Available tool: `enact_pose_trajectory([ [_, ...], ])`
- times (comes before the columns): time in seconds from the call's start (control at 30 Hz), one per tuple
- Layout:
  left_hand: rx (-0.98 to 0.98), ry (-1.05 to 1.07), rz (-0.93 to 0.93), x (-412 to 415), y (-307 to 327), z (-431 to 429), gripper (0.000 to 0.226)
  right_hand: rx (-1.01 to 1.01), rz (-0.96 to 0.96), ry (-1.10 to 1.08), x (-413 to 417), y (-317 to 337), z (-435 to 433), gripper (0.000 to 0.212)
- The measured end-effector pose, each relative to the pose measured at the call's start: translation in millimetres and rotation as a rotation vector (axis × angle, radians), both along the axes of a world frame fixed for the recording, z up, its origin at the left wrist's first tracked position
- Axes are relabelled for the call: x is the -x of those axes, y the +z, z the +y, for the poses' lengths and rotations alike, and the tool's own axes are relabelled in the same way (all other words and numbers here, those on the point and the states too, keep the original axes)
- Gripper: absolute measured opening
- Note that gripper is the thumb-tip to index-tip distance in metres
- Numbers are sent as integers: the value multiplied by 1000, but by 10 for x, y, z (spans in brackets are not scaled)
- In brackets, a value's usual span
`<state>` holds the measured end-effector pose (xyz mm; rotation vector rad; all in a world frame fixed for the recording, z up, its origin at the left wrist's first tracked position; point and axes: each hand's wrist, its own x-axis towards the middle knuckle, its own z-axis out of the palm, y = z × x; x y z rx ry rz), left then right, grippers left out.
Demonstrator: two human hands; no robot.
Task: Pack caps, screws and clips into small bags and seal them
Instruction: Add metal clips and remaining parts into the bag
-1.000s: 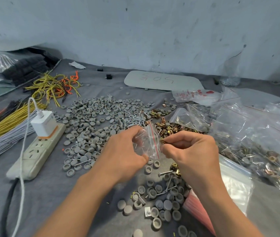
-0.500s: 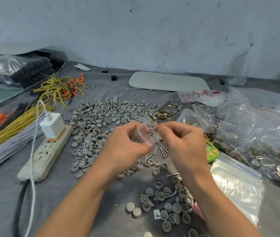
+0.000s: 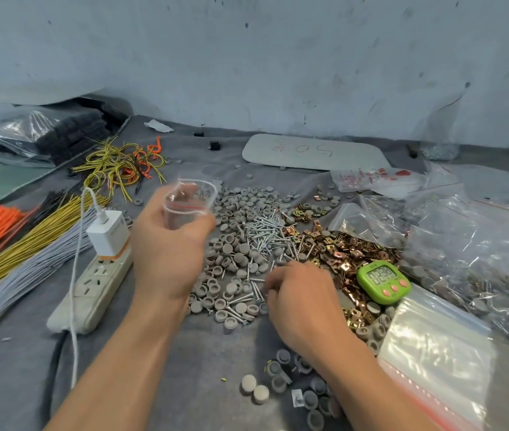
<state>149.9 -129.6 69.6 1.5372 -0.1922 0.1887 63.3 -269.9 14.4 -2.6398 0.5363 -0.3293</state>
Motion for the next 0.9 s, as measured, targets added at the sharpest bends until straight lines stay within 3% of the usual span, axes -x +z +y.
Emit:
enact_pose_trajectory([
  [0.2,-750,-154,-165,78,-267,-215,49,252,55,-45,60,17,-80,11],
  [0.27,-891,-174,-209,97,-327,-296,51,261,45,-17,64,7,-108,9],
  [0.67,-870,-105,-239,43,-312,-319,50,195,14,27,140,0,-62,15],
  [0.8,-861,-97,-225,33,-317,-288,53,237,113,-20,157,29,-168,14],
  [0.9,-868,-118,-217,42,-305,-288,57,143,69,-31,199,17,-248,12],
])
